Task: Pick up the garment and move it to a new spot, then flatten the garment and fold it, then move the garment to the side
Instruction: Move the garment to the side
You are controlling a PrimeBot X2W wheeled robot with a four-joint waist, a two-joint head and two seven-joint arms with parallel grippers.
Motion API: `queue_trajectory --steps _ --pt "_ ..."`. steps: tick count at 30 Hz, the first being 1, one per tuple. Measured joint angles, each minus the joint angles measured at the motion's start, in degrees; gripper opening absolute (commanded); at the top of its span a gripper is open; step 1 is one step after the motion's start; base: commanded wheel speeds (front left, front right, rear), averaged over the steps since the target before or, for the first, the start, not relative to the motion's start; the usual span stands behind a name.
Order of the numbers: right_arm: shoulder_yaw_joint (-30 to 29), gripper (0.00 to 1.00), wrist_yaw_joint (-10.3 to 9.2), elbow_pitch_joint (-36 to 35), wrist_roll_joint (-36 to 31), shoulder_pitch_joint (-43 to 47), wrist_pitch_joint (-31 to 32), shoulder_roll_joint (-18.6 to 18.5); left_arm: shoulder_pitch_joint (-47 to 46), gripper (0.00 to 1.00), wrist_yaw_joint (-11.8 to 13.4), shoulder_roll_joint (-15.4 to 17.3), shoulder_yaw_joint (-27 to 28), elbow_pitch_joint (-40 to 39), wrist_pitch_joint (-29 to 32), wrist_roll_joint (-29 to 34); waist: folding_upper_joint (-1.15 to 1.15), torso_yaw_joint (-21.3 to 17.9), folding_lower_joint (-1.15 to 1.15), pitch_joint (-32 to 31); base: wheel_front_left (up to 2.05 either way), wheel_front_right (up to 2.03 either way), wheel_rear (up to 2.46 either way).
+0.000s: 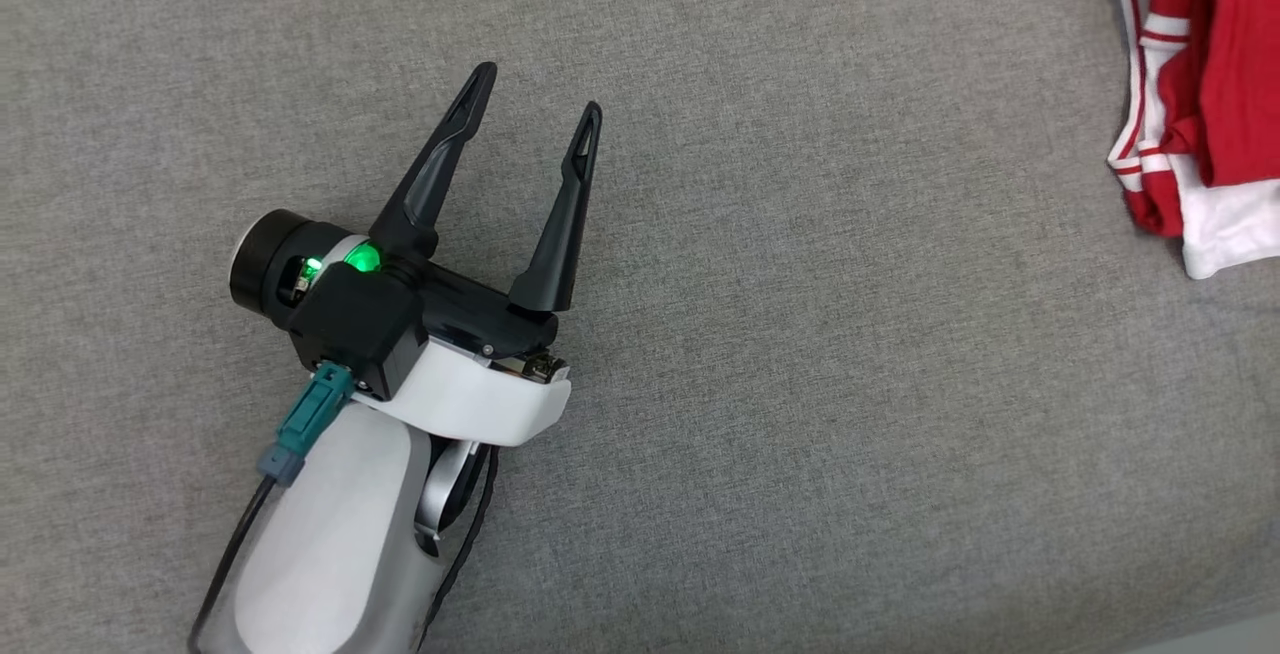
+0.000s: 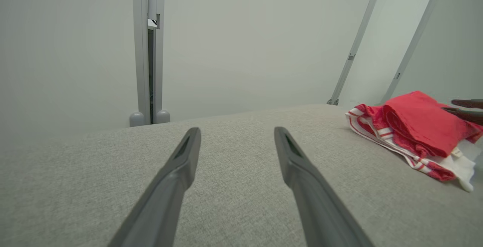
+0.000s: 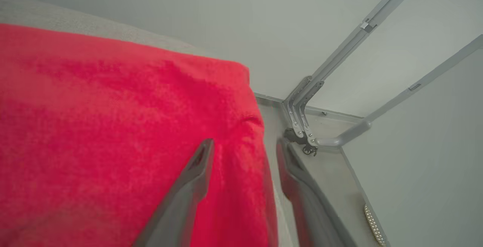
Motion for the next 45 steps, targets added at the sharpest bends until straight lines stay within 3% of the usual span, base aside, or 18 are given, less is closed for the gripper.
queue_trajectory --steps 10,16,22,28,30,31,36,41,45 --pt "7.32 1.0 0.0 -0.31 3.09 -1.91 0.08 -0.29 1.24 1.0 0.53 0.04 0.2 0.16 0.01 -3.46 0.0 1.66 0.0 -4.83 0.0 0.0 0.0" --pt "9.11 1.0 -0.01 -7.66 4.35 -1.66 -0.08 1.81 3.91 1.0 1.11 0.02 1.34 -0.78 0.01 -5.91 0.0 3.63 0.0 -9.85 0.0 0.0 0.0" --pt "8.36 1.0 0.0 -17.92 7.89 5.11 -0.08 5.22 7.93 1.0 1.05 0.05 2.54 -1.56 0.0 -8.49 0.0 6.46 0.0 -15.28 0.0 0.0 0.0" --pt "1.37 1.0 -0.01 -26.86 5.72 14.69 -0.08 12.12 11.74 1.0 0.75 0.02 3.37 -1.36 0.0 -10.34 0.0 9.47 0.0 -20.21 0.0 0.0 0.0" --pt "-1.75 1.0 -0.01 -29.38 4.59 18.37 -0.08 15.71 12.99 1.0 0.75 0.03 3.87 -1.11 0.0 -10.44 0.0 10.35 0.0 -21.6 0.0 0.0 0.0" --pt "-3.75 1.0 -0.01 -31.75 0.66 22.09 -0.07 18.07 14.13 1.0 0.49 0.04 4.16 -0.54 0.0 -10.49 0.0 11.2 0.0 -22.81 0.0 0.0 0.0" --pt "-7.15 1.0 -0.01 -35.64 -3.88 30.52 -0.08 25.84 16.78 1.0 -0.54 0.02 4.33 1.3 0.0 -10.91 0.0 12.91 0.0 -25.73 0.0 0.0 0.0" --pt "-8.8 1.0 -0.01 -38.79 -6.78 36.54 -0.08 31.18 19.24 1.0 0.31 0.04 5.6 1.42 0.0 -11.31 0.0 14.04 0.0 -28.16 0.0 0.0 0.0" --pt "-9.14 1.0 -0.02 -39.57 -8.89 39.11 -0.08 33.23 20.22 1.0 0.87 0.02 5.82 1.34 0.0 -11.12 0.0 14.36 0.0 -28.94 0.0 0.0 0.0"
